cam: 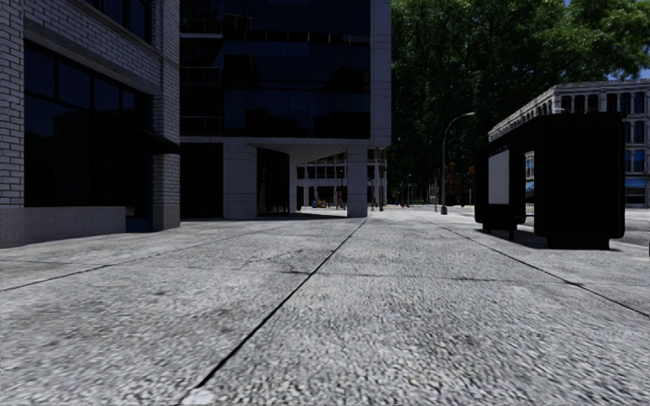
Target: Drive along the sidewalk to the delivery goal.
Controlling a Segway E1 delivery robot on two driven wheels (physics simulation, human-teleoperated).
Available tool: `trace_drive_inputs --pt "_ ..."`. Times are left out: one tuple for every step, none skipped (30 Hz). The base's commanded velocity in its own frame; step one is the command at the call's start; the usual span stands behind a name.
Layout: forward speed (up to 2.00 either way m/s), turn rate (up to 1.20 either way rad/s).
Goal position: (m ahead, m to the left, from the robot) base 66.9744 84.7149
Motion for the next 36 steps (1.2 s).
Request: trace_drive_inputs --pt "2.00 0.00" --pt "2.00 0.00" --pt "2.00 0.00" --pt "2.00 0.00" --pt "2.00 0.00" --pt "2.00 0.00" --pt "2.00 0.00" --pt "2.00 0.00" --pt "2.00 0.00" --pt "2.00 0.00" --pt "2.00 0.00" --pt "2.00 0.00" --pt "2.00 0.00" --pt "2.00 0.00" --pt "2.00 0.00" --pt "2.00 0.00" --pt "2.00 0.00" --pt "2.00 0.00" --pt "2.00 0.00" --pt "2.00 0.00" --pt "2.00 0.00" --pt "2.00 0.00" --pt "2.00 0.00" --pt "2.00 0.00" --pt "2.00 0.00" --pt "2.00 0.00" --pt "2.00 0.00" --pt "2.00 0.00" --pt "2.00 0.00" --pt "2.00 0.00" --pt "2.00 0.00" --pt "2.00 0.00" --pt "2.00 0.00" --pt "2.00 0.00" --pt "2.00 0.00" --pt "2.00 0.00"
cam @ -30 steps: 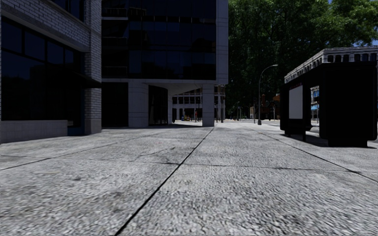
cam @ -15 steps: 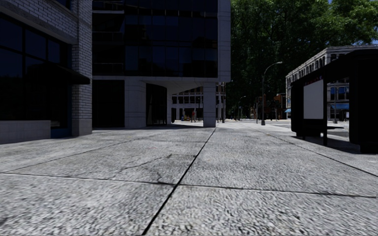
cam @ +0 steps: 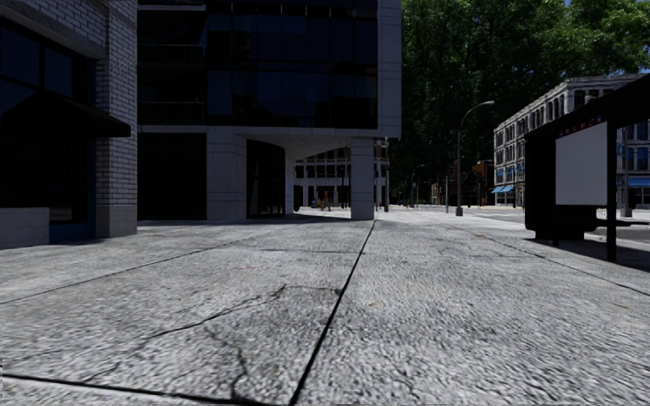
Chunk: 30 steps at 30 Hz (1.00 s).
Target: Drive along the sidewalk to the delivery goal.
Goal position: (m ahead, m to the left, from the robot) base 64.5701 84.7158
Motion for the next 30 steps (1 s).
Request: trace_drive_inputs --pt "2.00 0.00" --pt "2.00 0.00" --pt "2.00 0.00" --pt "2.00 0.00" --pt "2.00 0.00" --pt "2.00 0.00" --pt "2.00 0.00" --pt "2.00 0.00" --pt "2.00 0.00" --pt "2.00 0.00" --pt "2.00 0.00" --pt "2.00 0.00" --pt "2.00 0.00" --pt "2.00 0.00" --pt "2.00 0.00" --pt "2.00 0.00" --pt "2.00 0.00" --pt "2.00 0.00" --pt "2.00 0.00" --pt "2.00 0.00" --pt "2.00 0.00" --pt "2.00 0.00" --pt "2.00 0.00" --pt "2.00 0.00" --pt "2.00 0.00" --pt "2.00 0.00" --pt "2.00 0.00" --pt "2.00 0.00" --pt "2.00 0.00" --pt "2.00 0.00"
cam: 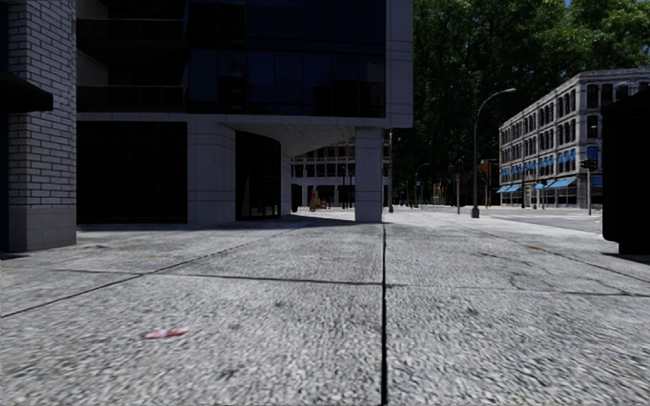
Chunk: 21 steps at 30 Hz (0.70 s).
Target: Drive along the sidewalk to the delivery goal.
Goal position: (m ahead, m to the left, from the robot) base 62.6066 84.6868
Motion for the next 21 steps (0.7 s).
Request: trace_drive_inputs --pt "2.00 0.00" --pt "2.00 0.00" --pt "2.00 0.00" --pt "2.00 0.00" --pt "2.00 0.00" --pt "2.00 0.00" --pt "2.00 0.00" --pt "2.00 0.00" --pt "2.00 0.00" --pt "2.00 0.00" --pt "2.00 0.00" --pt "2.00 0.00" --pt "2.00 0.00" --pt "2.00 0.00" --pt "2.00 0.00" --pt "2.00 0.00" --pt "2.00 0.00" --pt "2.00 0.00" --pt "2.00 0.00" --pt "2.00 0.00" --pt "2.00 0.00"
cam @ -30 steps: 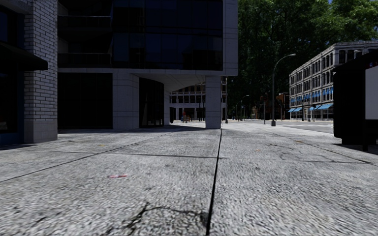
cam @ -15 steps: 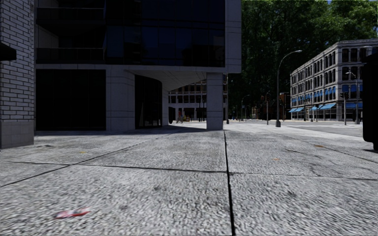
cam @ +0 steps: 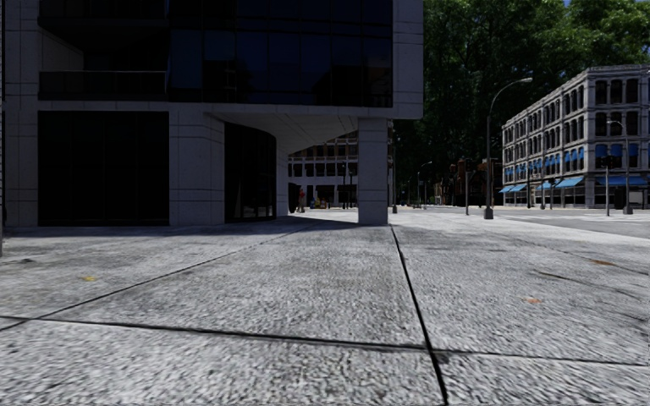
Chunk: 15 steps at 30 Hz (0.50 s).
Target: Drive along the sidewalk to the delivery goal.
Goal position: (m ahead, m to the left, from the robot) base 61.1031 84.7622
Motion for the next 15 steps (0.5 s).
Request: trace_drive_inputs --pt "2.00 0.00" --pt "2.00 0.00" --pt "2.00 0.00" --pt "2.00 0.00" --pt "2.00 0.00" --pt "2.00 0.00" --pt "2.00 0.00" --pt "2.00 0.00" --pt "2.00 0.00" --pt "2.00 0.00" --pt "2.00 0.00" --pt "2.00 0.00" --pt "2.00 0.00" --pt "2.00 0.00" --pt "2.00 0.00"
